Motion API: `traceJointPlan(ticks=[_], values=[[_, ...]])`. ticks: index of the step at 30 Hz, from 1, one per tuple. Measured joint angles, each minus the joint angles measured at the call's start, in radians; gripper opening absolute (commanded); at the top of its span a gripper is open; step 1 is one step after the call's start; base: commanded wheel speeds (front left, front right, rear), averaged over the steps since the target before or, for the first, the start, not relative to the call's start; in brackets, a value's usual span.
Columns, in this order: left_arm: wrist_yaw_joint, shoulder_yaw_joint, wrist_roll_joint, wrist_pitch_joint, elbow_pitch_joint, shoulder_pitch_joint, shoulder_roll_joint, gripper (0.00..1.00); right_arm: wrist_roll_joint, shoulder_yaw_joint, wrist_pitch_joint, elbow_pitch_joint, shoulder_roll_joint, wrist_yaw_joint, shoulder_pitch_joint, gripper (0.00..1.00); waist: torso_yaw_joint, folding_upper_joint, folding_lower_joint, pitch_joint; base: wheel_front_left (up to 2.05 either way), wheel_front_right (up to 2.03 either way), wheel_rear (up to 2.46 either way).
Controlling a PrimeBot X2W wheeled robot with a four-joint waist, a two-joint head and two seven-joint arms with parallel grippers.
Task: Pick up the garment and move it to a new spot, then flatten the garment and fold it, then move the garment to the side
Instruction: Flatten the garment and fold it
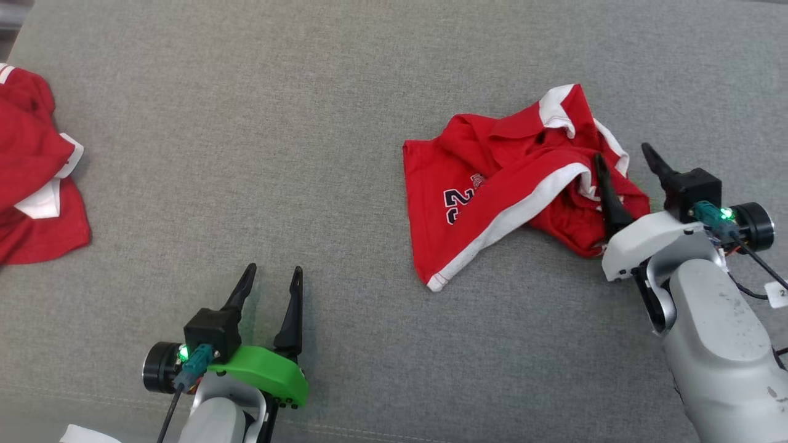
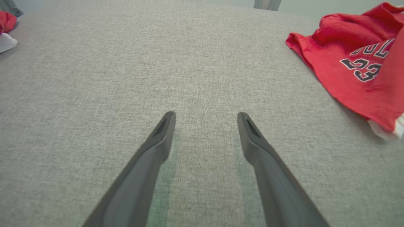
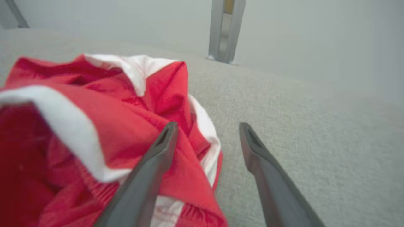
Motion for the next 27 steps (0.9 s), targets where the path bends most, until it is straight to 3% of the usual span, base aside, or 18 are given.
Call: traceJointPlan(ticks=[6,10,20,27], values=[[0.008,0.032,0.023,0.0,-0.027,0.022,0.0,1.0,0.016,-0.126,-0.001,-0.308,0.078,0.0,0.187,1.0,-0.041,0.0,0.0,-0.046,0.0,0.0,0.0],[0.017,0.055,0.047,0.0,-0.046,0.048,-0.001,1.0,0.043,-0.141,-0.001,-0.397,0.109,0.0,0.301,1.0,-0.072,0.0,0.0,-0.09,0.0,0.0,0.0],[0.034,0.1,0.073,0.0,-0.056,0.153,-0.001,1.0,0.109,-0.103,-0.001,-0.373,0.127,0.0,0.48,1.0,-0.126,0.0,0.0,-0.209,0.0,0.0,0.0],[0.034,0.091,0.072,0.0,-0.055,0.204,-0.001,1.0,0.159,-0.058,-0.001,-0.345,0.127,0.0,0.511,1.0,-0.141,0.0,0.0,-0.279,0.0,0.0,0.0]])
